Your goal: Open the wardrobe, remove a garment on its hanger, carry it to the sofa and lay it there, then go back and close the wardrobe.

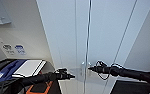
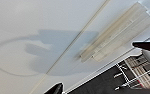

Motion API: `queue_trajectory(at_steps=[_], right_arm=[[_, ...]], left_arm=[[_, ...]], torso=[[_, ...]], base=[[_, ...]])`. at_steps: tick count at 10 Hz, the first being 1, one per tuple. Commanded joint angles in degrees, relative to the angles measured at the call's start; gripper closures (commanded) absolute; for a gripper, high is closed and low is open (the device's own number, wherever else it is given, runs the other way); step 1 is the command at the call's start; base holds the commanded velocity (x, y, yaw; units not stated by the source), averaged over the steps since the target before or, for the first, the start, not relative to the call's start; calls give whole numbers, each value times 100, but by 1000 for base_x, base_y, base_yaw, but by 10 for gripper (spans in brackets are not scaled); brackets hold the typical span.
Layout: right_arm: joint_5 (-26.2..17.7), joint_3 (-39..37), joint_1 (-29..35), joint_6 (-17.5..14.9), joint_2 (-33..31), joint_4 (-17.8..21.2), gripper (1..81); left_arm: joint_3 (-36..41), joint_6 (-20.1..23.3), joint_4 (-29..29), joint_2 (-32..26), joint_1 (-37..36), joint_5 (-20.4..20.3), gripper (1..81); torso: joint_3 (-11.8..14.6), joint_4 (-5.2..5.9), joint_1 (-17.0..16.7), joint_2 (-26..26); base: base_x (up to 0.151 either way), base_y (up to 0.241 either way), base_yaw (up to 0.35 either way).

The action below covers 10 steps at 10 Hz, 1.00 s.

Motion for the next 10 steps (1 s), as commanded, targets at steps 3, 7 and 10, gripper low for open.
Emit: queue_trajectory(at_steps=[3,7,10], right_arm=[[-251,-535,1149,-26,411,-162,10],[-259,-605,1175,-26,657,-162,10],[-259,-579,1175,-25,718,-153,10]], left_arm=[[92,11,42,-86,-943,84,10],[-636,11,42,546,-970,84,10],[-1155,11,77,1065,-1119,84,10]], torso=[[-2,0,2,0],[-4,0,2,2],[-4,0,2,2]], base=[[0,0,0],[0,0,0],[0,0,0]])
